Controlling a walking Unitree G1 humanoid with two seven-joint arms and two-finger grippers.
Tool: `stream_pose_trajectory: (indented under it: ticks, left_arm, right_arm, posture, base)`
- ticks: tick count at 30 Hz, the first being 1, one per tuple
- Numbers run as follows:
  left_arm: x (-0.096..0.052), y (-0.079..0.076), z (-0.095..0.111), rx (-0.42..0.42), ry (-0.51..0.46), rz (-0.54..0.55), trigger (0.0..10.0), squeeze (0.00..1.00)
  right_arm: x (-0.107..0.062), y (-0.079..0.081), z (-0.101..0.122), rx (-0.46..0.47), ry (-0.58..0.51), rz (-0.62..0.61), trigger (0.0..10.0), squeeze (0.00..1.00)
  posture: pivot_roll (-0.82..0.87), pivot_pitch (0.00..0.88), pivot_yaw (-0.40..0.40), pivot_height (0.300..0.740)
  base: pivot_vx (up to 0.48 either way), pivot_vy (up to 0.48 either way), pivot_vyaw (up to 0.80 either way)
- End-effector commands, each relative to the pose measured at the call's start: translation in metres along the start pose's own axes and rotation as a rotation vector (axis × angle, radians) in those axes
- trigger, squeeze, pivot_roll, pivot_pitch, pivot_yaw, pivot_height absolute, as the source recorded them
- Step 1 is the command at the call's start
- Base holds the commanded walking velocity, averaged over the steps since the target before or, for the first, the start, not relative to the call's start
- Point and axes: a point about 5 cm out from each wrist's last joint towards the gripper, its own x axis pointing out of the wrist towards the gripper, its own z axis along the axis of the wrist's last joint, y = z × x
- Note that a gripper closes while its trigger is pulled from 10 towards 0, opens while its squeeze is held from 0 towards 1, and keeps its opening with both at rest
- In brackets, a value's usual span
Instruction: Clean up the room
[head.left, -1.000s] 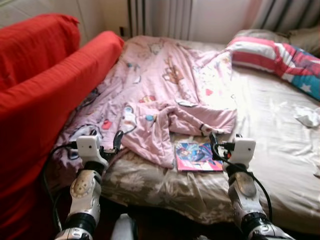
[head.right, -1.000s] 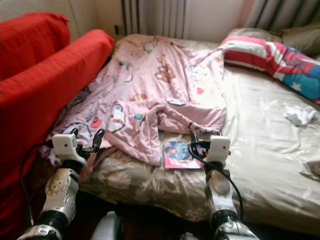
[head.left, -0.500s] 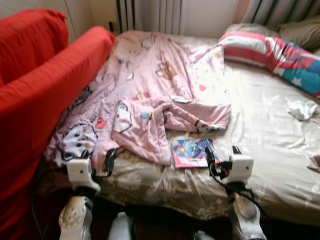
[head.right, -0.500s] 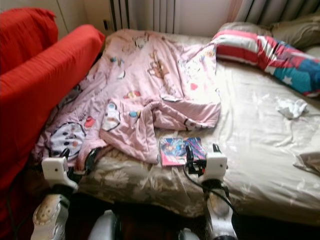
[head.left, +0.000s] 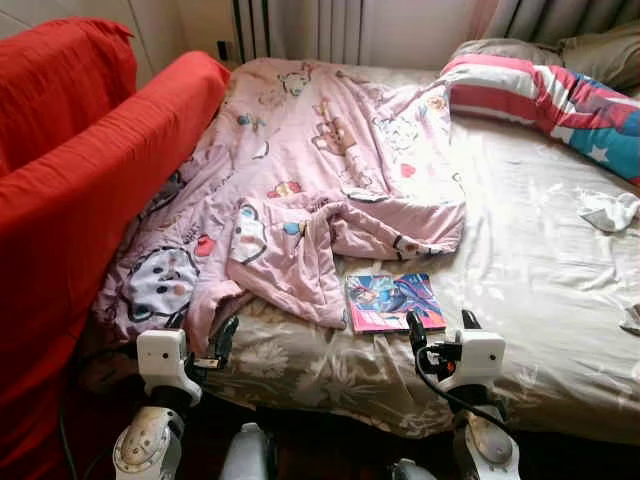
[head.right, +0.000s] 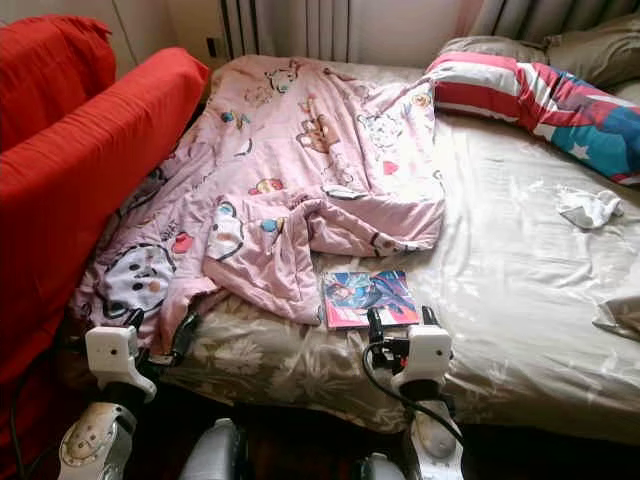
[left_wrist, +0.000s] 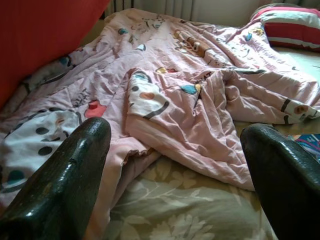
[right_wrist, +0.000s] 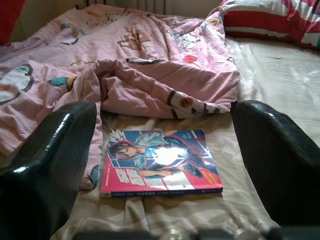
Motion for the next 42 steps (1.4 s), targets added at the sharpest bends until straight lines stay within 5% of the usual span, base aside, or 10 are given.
stream_pose_trajectory:
  ticks: [1, 15, 42]
  left_arm:
    - [0.002, -0.003, 0.002, -0.002, 0.003, -0.010, 10.0, 0.00]
    - [-0.003, -0.010, 0.008, -0.010, 0.011, -0.023, 10.0, 0.00]
    - [-0.006, -0.014, 0.012, -0.017, 0.016, -0.012, 10.0, 0.00]
  right_arm:
    - [-0.002, -0.001, 0.001, -0.004, 0.003, -0.001, 10.0, 0.00]
    - [-0.010, -0.005, 0.004, -0.060, 0.035, 0.058, 10.0, 0.00]
    - [-0.005, -0.001, 0.012, -0.036, 0.046, 0.064, 10.0, 0.00]
  posture:
    - [0.04, 0.117, 0.008, 0.655]
    - [0.06, 0.192, -0.035, 0.655]
    - [0.06, 0.232, -0.048, 0.655]
  base:
    - [0.000, 0.000, 0.00]
    - [0.000, 0.000, 0.06]
    - [0.245, 0.000, 0.02]
